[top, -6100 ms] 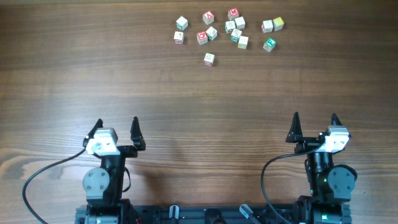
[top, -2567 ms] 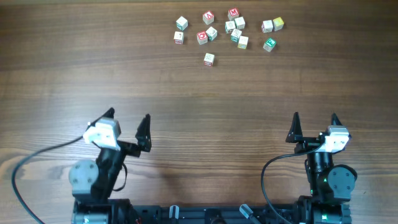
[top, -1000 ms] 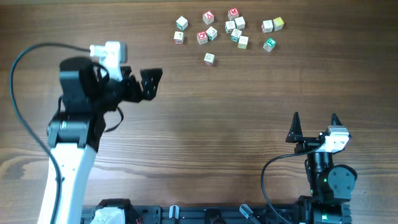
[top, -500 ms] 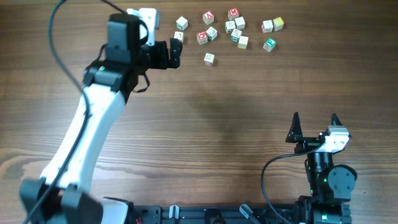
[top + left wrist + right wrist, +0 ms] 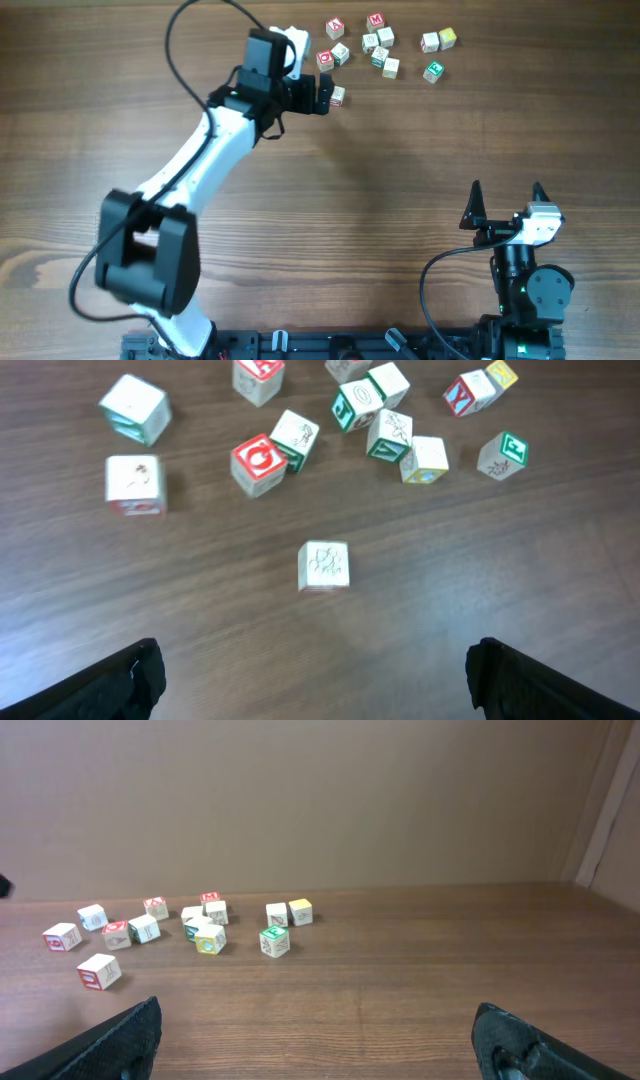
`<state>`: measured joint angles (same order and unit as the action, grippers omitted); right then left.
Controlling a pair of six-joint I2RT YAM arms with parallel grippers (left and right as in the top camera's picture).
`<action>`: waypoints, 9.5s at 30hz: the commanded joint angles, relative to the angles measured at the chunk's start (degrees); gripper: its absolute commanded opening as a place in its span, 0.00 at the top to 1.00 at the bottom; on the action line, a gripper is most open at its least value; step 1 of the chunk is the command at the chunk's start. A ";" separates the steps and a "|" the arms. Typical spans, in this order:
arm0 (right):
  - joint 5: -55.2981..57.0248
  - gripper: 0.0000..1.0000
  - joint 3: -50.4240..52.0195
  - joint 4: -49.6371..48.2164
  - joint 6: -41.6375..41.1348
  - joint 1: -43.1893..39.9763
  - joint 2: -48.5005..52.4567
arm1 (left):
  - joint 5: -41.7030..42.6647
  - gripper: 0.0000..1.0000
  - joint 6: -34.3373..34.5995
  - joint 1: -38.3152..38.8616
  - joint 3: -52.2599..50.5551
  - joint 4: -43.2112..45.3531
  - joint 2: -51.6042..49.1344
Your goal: Form a horizontal line
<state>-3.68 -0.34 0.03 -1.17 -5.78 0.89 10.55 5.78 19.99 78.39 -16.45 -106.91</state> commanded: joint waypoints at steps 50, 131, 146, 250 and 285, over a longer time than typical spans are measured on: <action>-0.83 0.00 0.04 -0.15 0.79 0.26 -0.46 | -3.15 0.64 -3.76 4.96 1.14 14.53 -17.55; -0.83 0.00 0.04 -0.15 0.79 0.26 -0.46 | -16.41 0.72 13.94 10.16 3.10 -13.14 -13.60; -0.83 0.00 0.04 -0.15 0.81 0.26 -0.46 | -16.15 0.48 14.67 11.52 -3.63 -11.41 -13.86; -0.83 0.00 0.04 -0.15 0.79 0.26 -0.46 | -43.30 0.00 34.80 11.63 -9.03 -64.70 63.28; -0.83 0.00 0.04 -0.15 0.79 0.26 -0.46 | -53.46 0.00 63.69 -8.24 -20.04 -71.06 64.61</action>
<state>-3.68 -0.34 0.03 -1.17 -5.78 0.89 -43.66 68.10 13.56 58.46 -87.94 -42.52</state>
